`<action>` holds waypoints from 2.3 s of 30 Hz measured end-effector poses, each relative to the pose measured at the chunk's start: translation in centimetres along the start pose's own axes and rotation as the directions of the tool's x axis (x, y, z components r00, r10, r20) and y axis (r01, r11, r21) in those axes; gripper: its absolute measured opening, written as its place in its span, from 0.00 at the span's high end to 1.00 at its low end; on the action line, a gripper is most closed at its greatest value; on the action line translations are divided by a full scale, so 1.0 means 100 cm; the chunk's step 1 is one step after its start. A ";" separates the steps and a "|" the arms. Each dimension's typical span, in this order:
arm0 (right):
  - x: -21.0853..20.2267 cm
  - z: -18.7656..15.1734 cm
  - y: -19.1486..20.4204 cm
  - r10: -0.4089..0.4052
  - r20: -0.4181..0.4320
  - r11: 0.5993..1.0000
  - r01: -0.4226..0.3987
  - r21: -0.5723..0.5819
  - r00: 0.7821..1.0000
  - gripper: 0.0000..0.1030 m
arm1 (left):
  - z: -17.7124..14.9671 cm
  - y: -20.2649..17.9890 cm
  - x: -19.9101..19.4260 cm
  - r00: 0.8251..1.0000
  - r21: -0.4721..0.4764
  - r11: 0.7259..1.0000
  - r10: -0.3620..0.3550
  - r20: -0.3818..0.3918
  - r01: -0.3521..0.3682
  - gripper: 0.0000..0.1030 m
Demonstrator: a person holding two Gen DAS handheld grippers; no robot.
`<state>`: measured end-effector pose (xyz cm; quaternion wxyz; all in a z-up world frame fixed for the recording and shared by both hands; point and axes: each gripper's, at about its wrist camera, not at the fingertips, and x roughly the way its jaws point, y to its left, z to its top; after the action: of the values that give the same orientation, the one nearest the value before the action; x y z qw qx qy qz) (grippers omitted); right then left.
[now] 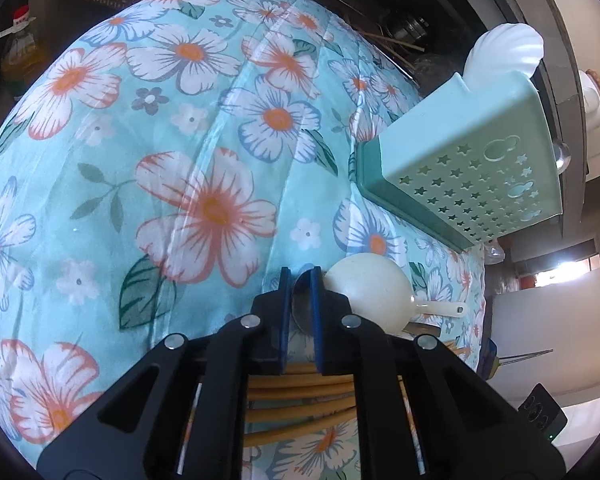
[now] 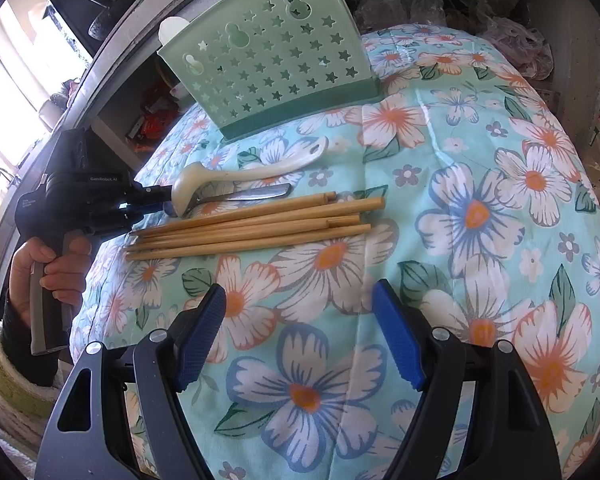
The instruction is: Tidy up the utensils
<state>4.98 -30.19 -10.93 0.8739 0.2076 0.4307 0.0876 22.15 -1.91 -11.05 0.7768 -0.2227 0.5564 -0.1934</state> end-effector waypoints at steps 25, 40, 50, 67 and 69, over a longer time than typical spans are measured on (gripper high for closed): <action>0.058 0.077 0.113 -0.096 -0.032 0.713 0.047 -0.699 0.995 0.71 | 0.000 -0.004 -0.007 0.997 0.100 0.995 -0.003 0.079 -0.005 0.97; 0.085 0.103 0.109 -0.131 -0.035 0.741 0.074 -0.668 0.991 0.82 | -0.002 0.002 -0.006 0.998 0.093 0.995 -0.031 0.063 0.025 0.98; 0.100 0.104 0.132 -0.125 -0.022 0.690 0.071 -0.721 0.992 0.82 | -0.002 0.002 -0.006 0.998 0.088 0.996 -0.032 0.062 0.026 0.98; 0.064 0.112 0.137 -0.082 0.209 0.682 0.208 -0.701 0.974 0.95 | -0.005 -0.002 -0.007 0.996 0.093 0.996 -0.012 0.093 0.003 0.97; 0.050 0.117 0.133 -0.074 0.251 0.702 0.229 -0.674 0.965 0.95 | -0.006 -0.005 -0.011 0.993 0.106 0.994 0.003 0.117 -0.015 0.97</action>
<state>17.61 -19.88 -2.37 0.9309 -0.1658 0.2891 0.1492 21.18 -1.85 -10.08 0.8197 -0.1894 0.4998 -0.2059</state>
